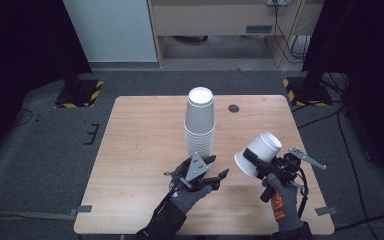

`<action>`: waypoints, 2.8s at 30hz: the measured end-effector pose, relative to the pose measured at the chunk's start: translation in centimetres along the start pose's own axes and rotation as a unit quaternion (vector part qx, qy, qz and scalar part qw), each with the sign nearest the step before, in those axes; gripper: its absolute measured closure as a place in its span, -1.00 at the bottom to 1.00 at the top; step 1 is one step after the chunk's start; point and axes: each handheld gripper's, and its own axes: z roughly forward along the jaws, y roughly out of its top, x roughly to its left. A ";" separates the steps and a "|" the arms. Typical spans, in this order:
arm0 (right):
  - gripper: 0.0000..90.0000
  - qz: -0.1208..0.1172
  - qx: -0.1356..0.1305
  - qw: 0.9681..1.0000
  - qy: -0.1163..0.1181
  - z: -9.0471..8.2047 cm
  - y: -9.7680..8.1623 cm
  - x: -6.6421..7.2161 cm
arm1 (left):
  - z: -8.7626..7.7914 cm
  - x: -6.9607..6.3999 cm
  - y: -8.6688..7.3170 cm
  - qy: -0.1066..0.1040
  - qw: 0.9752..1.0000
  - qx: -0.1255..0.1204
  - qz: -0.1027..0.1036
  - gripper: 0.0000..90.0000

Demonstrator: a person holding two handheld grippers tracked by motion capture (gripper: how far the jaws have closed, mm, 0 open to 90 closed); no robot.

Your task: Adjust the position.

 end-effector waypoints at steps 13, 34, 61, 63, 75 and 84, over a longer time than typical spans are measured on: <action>-0.65 0.002 0.000 1.000 0.004 0.1 -0.1 0.0 | 2.3 -0.5 0.7 -0.005 1.000 -0.023 -0.004 -0.13; -0.65 0.027 0.004 1.000 0.013 0.4 -0.5 -0.2 | 4.7 -1.0 1.1 -0.011 0.999 -0.052 0.004 -0.01; -0.66 0.065 0.022 0.997 0.029 0.9 -1.2 -0.3 | 5.5 -1.3 1.2 0.013 0.996 -0.078 0.033 0.51; -0.66 0.065 0.023 0.997 0.030 0.9 -1.2 -0.4 | 5.4 -1.2 1.2 0.014 0.996 -0.077 0.036 0.56; -0.71 0.069 0.016 0.997 0.027 0.9 -1.1 -1.1 | 5.0 -1.2 0.8 -0.004 0.996 -0.072 0.044 0.82; -0.76 0.067 0.017 0.997 0.028 0.9 -1.1 -1.4 | 4.6 -1.2 0.6 -0.005 0.997 -0.067 0.042 0.85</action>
